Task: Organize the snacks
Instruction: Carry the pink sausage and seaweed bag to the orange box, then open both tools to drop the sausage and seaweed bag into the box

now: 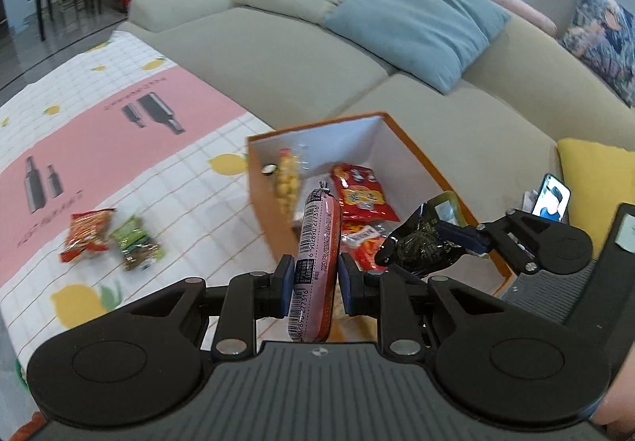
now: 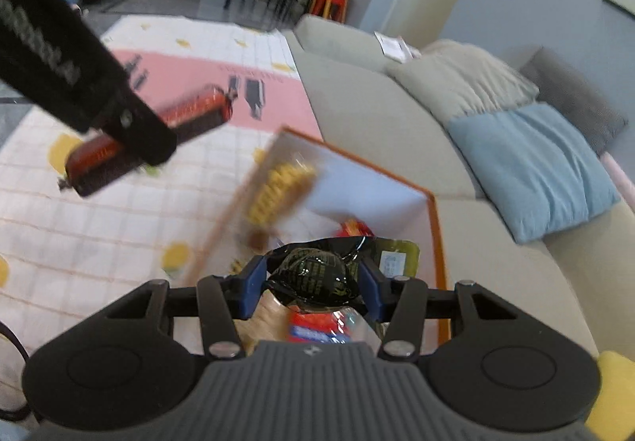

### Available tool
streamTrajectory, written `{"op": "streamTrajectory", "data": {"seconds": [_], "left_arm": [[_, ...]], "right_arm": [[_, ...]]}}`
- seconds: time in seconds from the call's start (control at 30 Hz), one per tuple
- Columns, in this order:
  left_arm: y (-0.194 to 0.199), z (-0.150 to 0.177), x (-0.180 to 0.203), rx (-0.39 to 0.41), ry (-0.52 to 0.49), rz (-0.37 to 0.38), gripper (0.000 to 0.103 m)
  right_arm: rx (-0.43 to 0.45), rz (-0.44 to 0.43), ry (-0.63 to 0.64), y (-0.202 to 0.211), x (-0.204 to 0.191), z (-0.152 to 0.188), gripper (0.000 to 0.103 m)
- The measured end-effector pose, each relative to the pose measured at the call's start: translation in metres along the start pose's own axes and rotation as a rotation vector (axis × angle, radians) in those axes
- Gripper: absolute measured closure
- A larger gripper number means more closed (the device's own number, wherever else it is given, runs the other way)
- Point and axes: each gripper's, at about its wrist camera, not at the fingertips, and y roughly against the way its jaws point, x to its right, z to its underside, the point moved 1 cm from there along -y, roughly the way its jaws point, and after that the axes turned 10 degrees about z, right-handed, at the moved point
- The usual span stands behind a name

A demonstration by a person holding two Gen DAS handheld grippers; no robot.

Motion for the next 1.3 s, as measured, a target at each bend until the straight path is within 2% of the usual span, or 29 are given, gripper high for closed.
{"op": "streamTrajectory", "data": {"seconds": [0.07, 0.17, 0.33, 0.57, 0.73, 0.87, 0.97, 1.13, 1.27, 1.3], "left_arm": [[-0.013, -0.003, 0.007, -0.032, -0.022, 0.005, 0.077], [-0.031, -0.006, 0.017, -0.081, -0.046, 0.011, 0.077], [-0.062, -0.010, 0.014, -0.151, -0.039, -0.030, 0.077], [-0.087, -0.013, 0.014, -0.213, -0.051, -0.028, 0.077], [-0.102, -0.013, 0.017, -0.251, -0.078, -0.038, 0.079], [-0.108, -0.013, 0.016, -0.271, -0.075, -0.028, 0.090], [-0.108, -0.013, 0.016, -0.277, -0.066, 0.003, 0.090], [-0.107, -0.010, 0.012, -0.289, -0.056, 0.000, 0.089], [-0.101, -0.009, 0.014, -0.278, -0.075, -0.013, 0.088], [-0.098, -0.009, 0.015, -0.272, -0.082, -0.016, 0.085]], "right_arm": [[-0.037, -0.011, -0.006, -0.012, 0.007, 0.006, 0.057], [-0.083, -0.028, -0.005, -0.027, 0.011, 0.013, 0.057], [-0.133, -0.065, -0.021, -0.046, 0.015, 0.021, 0.057], [-0.237, -0.137, -0.043, -0.070, 0.025, 0.031, 0.057], [-0.315, -0.147, -0.039, -0.085, 0.023, 0.045, 0.056], [-0.321, -0.145, -0.038, -0.086, 0.022, 0.051, 0.058], [-0.305, -0.145, -0.072, -0.084, 0.027, 0.048, 0.056], [-0.282, -0.166, -0.145, -0.078, 0.037, 0.039, 0.056], [-0.276, -0.191, -0.143, -0.073, 0.032, 0.033, 0.055], [-0.275, -0.195, -0.139, -0.071, 0.029, 0.031, 0.055]]}}
